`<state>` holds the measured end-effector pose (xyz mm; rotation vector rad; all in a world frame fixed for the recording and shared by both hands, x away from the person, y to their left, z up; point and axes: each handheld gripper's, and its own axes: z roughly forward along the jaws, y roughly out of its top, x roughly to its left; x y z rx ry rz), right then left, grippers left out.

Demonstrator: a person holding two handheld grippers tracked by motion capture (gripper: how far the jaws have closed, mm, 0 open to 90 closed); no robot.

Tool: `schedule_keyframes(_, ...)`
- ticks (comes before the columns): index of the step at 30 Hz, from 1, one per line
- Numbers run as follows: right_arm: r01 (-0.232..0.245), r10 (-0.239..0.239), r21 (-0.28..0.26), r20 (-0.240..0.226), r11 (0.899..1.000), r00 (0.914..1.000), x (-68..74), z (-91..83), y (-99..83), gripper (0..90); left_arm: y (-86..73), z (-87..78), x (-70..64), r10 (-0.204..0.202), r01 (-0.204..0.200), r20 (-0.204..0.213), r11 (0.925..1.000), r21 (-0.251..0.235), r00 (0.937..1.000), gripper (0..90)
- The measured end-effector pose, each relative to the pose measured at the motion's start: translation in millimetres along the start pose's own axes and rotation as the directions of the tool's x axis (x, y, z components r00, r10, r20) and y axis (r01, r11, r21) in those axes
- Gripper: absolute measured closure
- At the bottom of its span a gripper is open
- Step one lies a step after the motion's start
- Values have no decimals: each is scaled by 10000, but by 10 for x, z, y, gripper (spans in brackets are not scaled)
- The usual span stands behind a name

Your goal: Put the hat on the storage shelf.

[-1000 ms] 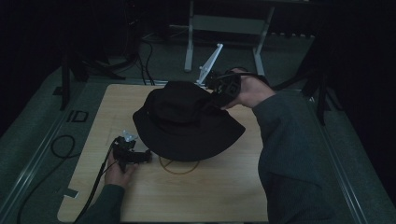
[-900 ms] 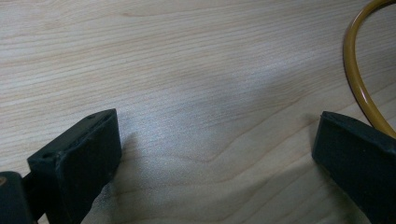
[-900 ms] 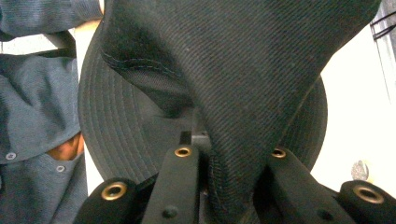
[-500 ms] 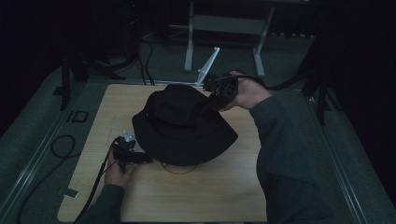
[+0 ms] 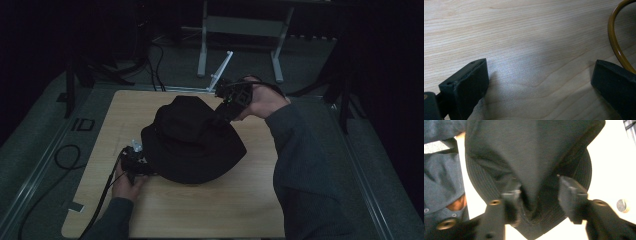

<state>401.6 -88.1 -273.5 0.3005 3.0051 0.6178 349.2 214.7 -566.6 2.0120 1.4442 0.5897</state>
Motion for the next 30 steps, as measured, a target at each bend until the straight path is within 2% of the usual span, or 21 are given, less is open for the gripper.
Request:
schedule_keyframes(5,-756,751,282,188,9967,9970,-6,13,-13,327,0,0,0,0,0,3,10000,1,10000,15)
schedule_keyframes(6,-790,780,244,401,9966,9961,1,6,-16,296,0,0,0,-1,1,-1,10000,-1,10000,15)
schedule_keyframes(10,-939,931,68,767,9956,9927,8,-26,-33,233,0,0,0,0,0,4,10000,2,10000,15)
schedule_keyframes(16,-1015,1021,-109,1056,9948,9892,18,-72,-88,202,0,0,0,2,-2,2,10000,3,10000,15)
schedule_keyframes(20,-1251,1267,-218,1062,9919,9862,-26,-78,-185,179,0,0,1,3,-3,3,10000,1,10000,15)
schedule_keyframes(25,-1196,1231,-364,1162,9922,9856,-19,-91,-293,171,0,0,0,2,-2,-4,10000,-2,10000,15)
schedule_keyframes(30,-1316,1365,-435,1417,9903,9805,-18,-107,-411,170,1,0,1,4,-4,7,10000,3,10000,15)
